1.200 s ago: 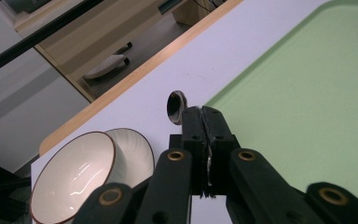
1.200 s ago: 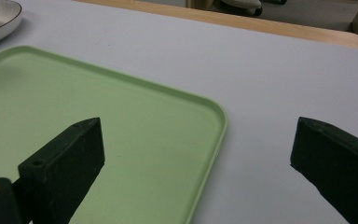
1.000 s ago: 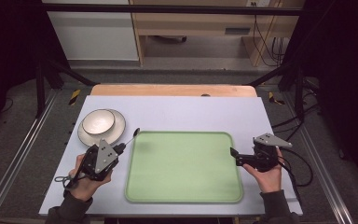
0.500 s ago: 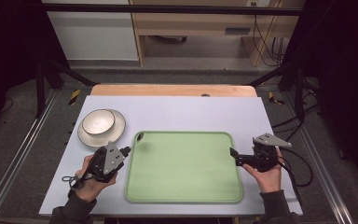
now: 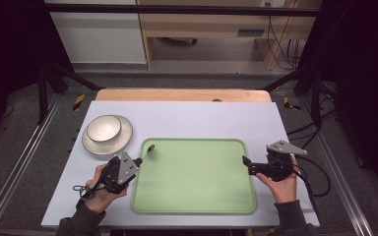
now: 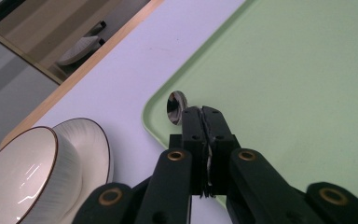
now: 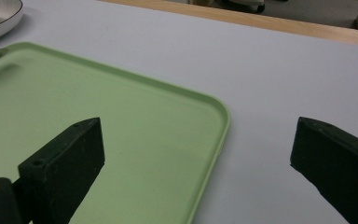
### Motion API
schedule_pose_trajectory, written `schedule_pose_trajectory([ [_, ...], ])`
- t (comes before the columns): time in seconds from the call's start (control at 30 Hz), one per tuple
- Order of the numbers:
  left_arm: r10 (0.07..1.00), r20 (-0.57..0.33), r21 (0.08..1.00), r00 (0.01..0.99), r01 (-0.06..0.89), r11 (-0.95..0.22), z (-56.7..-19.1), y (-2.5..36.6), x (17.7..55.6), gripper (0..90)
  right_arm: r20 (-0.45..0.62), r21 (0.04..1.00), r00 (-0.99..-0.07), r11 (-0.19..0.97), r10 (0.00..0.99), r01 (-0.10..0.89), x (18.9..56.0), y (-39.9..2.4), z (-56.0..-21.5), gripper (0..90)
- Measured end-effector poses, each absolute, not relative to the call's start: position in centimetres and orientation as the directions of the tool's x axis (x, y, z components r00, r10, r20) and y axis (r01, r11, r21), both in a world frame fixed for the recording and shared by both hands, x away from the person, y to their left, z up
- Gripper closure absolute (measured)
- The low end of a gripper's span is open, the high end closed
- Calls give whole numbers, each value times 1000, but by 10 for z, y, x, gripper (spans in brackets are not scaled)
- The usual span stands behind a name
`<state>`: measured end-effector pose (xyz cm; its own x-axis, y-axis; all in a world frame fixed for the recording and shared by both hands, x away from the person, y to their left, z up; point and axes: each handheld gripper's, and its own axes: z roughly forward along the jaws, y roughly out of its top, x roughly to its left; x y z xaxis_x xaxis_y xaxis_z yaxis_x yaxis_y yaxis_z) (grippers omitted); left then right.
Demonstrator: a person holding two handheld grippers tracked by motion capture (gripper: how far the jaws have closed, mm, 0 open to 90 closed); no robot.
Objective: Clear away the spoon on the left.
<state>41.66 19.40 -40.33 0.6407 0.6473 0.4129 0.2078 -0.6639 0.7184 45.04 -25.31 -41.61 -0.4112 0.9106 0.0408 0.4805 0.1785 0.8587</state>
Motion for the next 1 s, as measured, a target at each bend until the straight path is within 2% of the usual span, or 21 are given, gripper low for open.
schedule_pose_trajectory([
  [0.53, 604, 438, 680, 666, 194, -707, -411, 184, 415, 883, 47, 856, -410, 175, 911, 487, 450, -252, -416, 32],
  [1.0, 533, 502, 622, 681, 144, -770, -415, 175, 410, 861, 47, 854, -412, 177, 910, 489, 451, -253, -416, 31],
])
